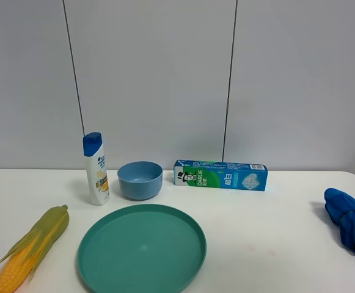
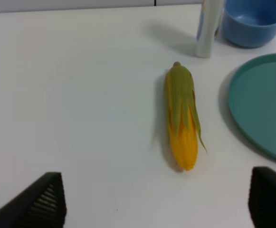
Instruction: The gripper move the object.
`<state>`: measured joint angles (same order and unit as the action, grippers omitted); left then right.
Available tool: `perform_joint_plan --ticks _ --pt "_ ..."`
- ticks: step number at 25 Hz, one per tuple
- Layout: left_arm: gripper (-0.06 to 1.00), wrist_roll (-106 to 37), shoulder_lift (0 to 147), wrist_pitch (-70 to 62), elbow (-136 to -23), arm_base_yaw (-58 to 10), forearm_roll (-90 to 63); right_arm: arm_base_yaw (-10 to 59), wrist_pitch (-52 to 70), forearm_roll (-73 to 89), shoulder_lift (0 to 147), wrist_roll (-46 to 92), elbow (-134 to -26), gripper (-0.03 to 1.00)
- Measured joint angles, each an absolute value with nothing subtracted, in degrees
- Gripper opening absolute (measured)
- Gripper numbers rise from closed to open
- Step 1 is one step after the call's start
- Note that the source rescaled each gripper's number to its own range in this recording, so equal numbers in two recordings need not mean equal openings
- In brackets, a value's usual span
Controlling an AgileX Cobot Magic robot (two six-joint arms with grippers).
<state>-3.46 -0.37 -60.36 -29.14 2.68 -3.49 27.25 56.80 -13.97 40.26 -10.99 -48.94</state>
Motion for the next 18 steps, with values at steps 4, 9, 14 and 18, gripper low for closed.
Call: perform_joint_plan --ticks 4,9,14,18 --pt "1.0 -3.46 -0.37 -60.36 -29.14 2.68 -3.49 18.66 56.99 -13.8 31.01 -10.99 -45.49 1.0" --pt "1.0 -3.46 -0.37 -60.36 -29.14 2.68 -3.49 8.28 60.86 -12.2 20.73 -10.93 -44.01 1.0" --pt "1.0 -3.46 -0.37 -60.36 -29.14 2.68 -3.49 1.36 68.01 -9.16 12.25 -8.47 -43.95 1.0" --pt "1.0 -3.46 -0.37 -60.36 -29.14 2.68 -3.49 0.87 69.47 -6.51 6.82 -8.06 -43.88 1.0"
